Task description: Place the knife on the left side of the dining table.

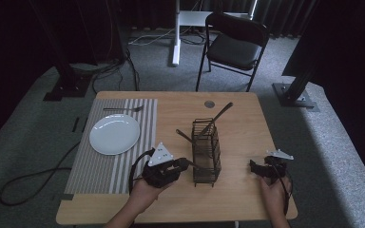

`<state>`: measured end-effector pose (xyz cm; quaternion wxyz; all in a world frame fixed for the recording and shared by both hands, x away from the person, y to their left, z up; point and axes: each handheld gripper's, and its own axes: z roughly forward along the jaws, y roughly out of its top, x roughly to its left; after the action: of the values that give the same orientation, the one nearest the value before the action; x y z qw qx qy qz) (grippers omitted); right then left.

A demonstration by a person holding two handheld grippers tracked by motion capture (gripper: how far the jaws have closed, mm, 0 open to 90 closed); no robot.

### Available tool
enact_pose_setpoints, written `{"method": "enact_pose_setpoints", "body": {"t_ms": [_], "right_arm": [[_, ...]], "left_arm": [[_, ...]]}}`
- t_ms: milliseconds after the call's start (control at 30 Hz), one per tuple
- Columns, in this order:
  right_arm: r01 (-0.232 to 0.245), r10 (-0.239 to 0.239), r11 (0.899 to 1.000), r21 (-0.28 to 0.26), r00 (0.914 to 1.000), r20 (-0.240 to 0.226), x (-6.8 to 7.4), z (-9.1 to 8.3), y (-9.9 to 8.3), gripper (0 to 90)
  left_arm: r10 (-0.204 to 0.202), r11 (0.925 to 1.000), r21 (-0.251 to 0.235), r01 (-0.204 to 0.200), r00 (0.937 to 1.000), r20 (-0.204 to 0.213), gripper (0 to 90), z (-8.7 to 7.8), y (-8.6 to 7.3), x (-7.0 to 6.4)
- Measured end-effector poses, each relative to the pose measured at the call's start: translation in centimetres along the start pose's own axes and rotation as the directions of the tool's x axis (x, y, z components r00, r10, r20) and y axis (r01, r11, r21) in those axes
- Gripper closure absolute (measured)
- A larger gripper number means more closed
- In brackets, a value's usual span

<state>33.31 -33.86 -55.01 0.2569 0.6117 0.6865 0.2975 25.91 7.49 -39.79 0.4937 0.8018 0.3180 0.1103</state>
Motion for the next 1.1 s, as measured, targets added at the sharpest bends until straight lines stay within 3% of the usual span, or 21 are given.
{"method": "enact_pose_setpoints", "body": {"t_ms": [133,200,567,867,1100], "right_arm": [[0.000,0.000,1.000,0.000,1.0000,0.000,0.0,0.0,0.0,11.9],[0.000,0.000,1.000,0.000,1.0000,0.000,0.0,0.0,0.0,11.9],[0.000,0.000,1.000,0.000,1.0000,0.000,0.0,0.0,0.0,11.9],[0.000,0.000,1.000,0.000,1.0000,0.000,0.0,0.0,0.0,11.9],[-0.001,0.001,1.000,0.000,1.0000,0.000,0.0,0.0,0.0,11.9]], "left_arm": [[-0.002,1.0000,-0.009,0.002,0.9999,0.014,79.3,0.1,0.2,0.2],[-0.021,0.9997,-0.015,0.021,0.9986,0.049,83.1,0.3,0.4,0.3],[0.028,0.9981,-0.056,-0.025,0.9982,0.054,83.3,1.4,1.8,-0.1],[0.067,0.9923,-0.109,-0.059,0.9950,0.074,83.2,2.9,2.8,-0.1],[0.071,0.9894,-0.133,-0.059,0.9940,0.084,83.2,3.8,3.4,0.1]]}}
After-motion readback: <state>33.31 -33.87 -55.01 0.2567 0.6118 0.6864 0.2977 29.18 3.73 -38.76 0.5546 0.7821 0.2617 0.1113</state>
